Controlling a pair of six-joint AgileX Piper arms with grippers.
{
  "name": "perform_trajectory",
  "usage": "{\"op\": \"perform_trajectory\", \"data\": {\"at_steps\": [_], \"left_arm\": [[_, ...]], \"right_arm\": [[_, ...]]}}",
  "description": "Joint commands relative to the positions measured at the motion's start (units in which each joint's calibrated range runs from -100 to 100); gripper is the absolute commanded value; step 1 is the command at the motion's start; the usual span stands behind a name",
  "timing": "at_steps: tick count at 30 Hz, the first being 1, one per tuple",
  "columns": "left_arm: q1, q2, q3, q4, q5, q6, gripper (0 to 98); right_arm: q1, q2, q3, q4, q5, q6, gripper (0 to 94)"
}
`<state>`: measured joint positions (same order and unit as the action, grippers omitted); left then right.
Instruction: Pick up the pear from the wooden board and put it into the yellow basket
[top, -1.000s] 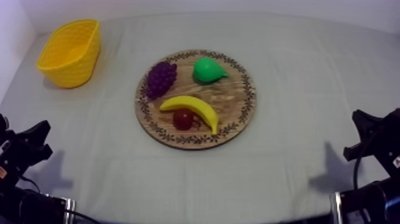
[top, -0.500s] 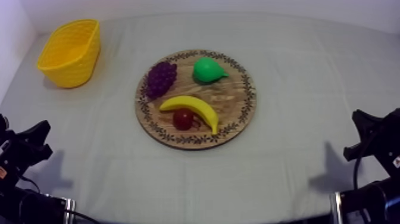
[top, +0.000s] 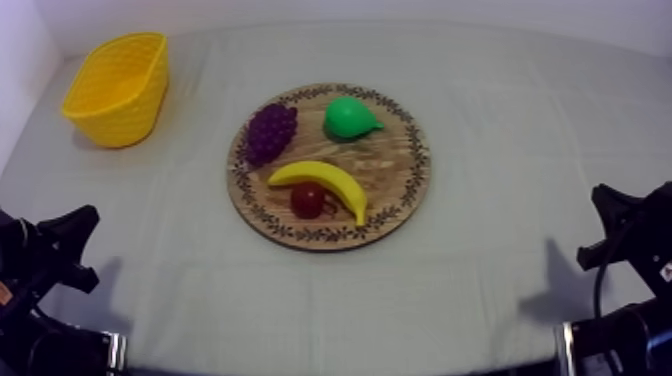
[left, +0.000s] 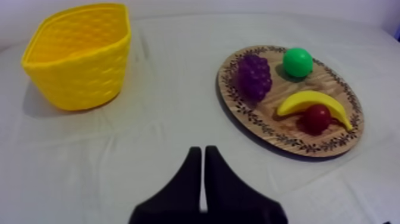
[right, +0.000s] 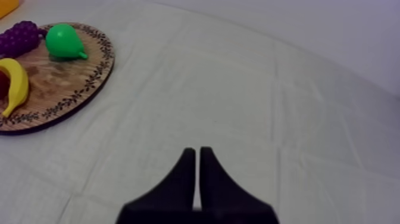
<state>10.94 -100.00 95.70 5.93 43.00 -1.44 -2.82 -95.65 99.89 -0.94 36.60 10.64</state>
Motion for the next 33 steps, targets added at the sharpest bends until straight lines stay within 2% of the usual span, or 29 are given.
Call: {"op": "perform_trajectory", "data": {"at_steps": [1,7,11,17,25,33], "left_arm": [[1.2,0.1,0.0,2.08,-0.8,-0.9,0.0],[1.8,5.7,-1.8,7.70,-2.0,-5.2,0.0],[2.1,12.9,-7.0,9.76,-2.0,-6.0,0.0],[3.2,25.6,-17.0,10.22,-1.1,-4.4,0.0],[3.8,43.6,-30.7,9.93,0.0,1.9,0.0],[4.6,60.4,-45.6,9.22,3.6,4.4,0.5]], "right_arm": [[0.0,0.0,0.0,0.0,0.0,0.0,0.4],[0.0,0.0,0.0,0.0,0.0,0.0,0.4],[0.0,0.0,0.0,0.0,0.0,0.0,0.4],[0.0,0.0,0.0,0.0,0.0,0.0,0.4],[0.0,0.0,0.0,0.0,0.0,0.0,0.4],[0.0,0.0,0.0,0.0,0.0,0.0,0.4]]}}
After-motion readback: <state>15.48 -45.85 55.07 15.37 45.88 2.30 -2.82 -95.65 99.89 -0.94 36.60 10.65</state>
